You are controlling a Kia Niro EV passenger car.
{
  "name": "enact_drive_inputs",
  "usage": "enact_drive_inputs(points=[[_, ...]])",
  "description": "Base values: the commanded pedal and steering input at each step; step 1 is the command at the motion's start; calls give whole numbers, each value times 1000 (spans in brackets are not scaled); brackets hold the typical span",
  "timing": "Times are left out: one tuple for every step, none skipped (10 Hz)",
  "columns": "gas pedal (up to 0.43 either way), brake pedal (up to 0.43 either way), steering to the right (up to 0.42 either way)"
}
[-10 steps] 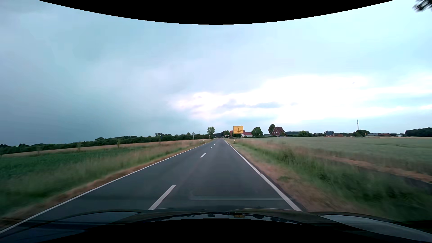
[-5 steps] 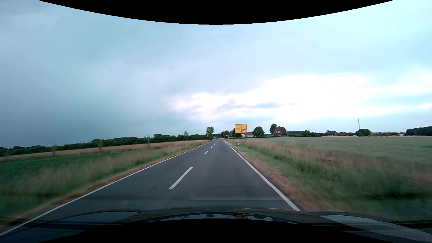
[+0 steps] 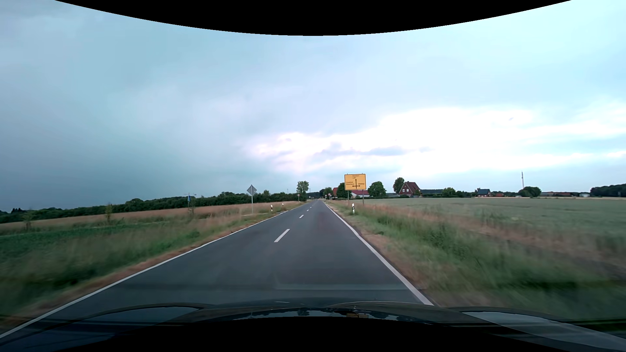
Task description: Follow the waypoints while adhering to traffic rules and regulations
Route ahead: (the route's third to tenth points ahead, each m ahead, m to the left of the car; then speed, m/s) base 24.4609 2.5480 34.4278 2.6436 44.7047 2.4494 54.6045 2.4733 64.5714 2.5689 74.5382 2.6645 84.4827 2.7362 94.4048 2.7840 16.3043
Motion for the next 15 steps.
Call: enact_drive_inputs(points=[[138, 0, -3], [130, 0, -3], [130, 0, -3], [118, 0, -4], [118, 0, -4], [118, 0, -4], [118, 0, -4], [118, 0, -3], [118, 0, -2], [110, 0, -2], [110, 0, -2], [98, 0, -2], [98, 0, -2], [87, 0, -2], [87, 0, -2]])
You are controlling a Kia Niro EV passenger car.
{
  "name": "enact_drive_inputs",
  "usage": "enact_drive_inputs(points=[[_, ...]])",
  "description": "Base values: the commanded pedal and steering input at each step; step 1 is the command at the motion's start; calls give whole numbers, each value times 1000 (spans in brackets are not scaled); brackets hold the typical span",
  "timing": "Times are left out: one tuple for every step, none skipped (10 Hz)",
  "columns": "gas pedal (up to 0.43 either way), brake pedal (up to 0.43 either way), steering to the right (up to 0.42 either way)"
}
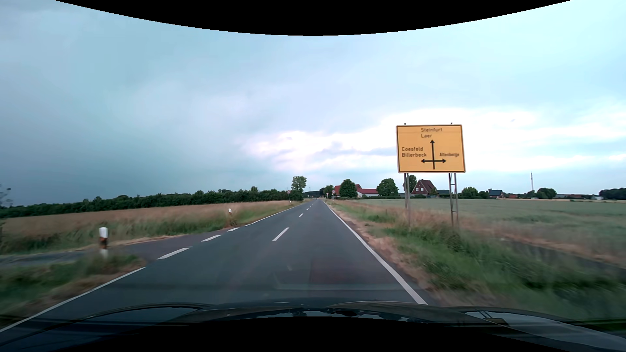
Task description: Follow the waypoints while adhering to traffic rules and regulations
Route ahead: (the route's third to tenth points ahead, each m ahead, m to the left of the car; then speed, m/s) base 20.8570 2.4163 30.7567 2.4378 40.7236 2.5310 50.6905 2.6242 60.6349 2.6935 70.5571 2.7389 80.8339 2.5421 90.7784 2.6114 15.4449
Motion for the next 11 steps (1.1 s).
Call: enact_drive_inputs(points=[[87, 0, -2], [87, 0, -2], [87, 0, -2], [79, 0, -2], [79, 0, -3], [79, 0, -4], [79, 0, -3], [59, 0, -3], [47, 0, -3], [47, 0, -3], [47, 0, -3]])
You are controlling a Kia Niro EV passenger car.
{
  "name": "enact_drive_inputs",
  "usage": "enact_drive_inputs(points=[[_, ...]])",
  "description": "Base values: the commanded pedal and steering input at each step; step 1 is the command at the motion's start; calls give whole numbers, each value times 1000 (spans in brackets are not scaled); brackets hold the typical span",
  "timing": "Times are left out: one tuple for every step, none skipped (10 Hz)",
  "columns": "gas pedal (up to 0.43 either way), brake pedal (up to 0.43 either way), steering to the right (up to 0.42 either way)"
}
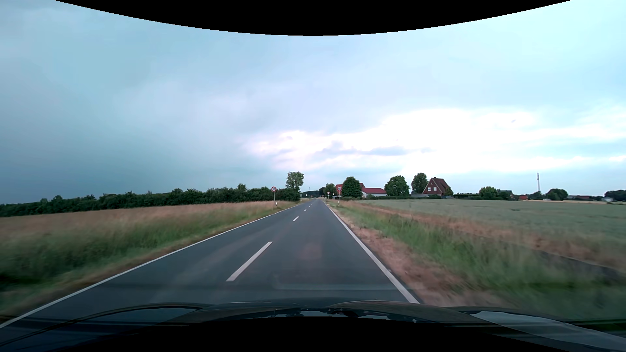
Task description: Follow the waypoints while adhering to traffic rules and regulations
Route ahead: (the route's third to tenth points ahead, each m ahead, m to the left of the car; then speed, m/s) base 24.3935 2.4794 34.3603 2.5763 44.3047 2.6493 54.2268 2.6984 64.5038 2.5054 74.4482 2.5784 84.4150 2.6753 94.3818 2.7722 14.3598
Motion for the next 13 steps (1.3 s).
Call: enact_drive_inputs(points=[[47, 0, -3], [47, 0, -3], [39, 0, -3], [39, 0, -3], [39, 0, -3], [39, 0, -3], [39, 0, -3], [39, 0, -3], [47, 0, -3], [67, 0, -3], [79, 0, -3], [79, 0, -4], [79, 0, -5]])
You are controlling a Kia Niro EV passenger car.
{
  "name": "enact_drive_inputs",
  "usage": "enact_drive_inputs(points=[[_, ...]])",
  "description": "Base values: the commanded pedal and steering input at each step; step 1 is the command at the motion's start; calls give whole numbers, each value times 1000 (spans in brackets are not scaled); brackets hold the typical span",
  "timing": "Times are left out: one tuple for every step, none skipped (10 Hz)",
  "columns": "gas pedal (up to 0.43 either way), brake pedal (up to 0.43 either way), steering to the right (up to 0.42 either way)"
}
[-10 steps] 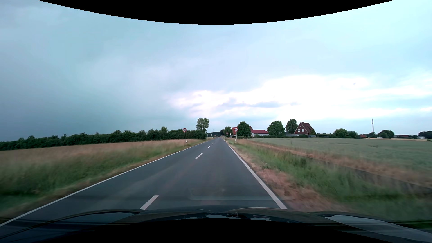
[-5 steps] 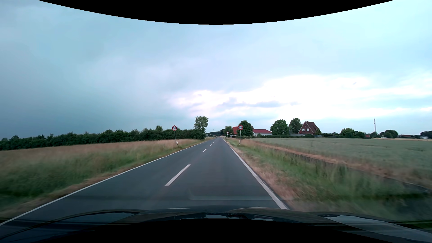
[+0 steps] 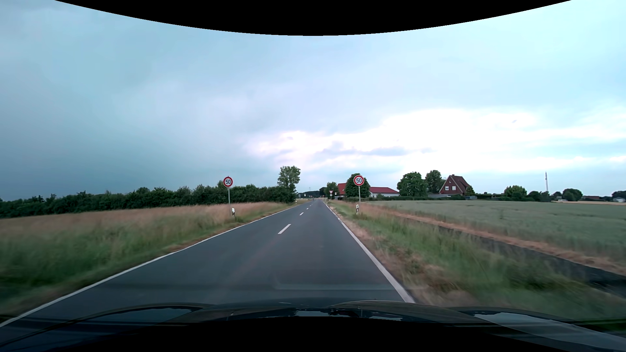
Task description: Follow the waypoints while adhering to traffic rules and regulations
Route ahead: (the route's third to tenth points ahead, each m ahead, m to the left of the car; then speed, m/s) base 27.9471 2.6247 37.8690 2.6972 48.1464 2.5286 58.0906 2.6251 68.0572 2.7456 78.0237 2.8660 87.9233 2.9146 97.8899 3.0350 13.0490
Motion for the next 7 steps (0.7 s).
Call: enact_drive_inputs(points=[[79, 0, -4], [79, 0, -4], [79, 0, -4], [79, 0, -4], [79, 0, -5], [79, 0, -4], [87, 0, -4]])
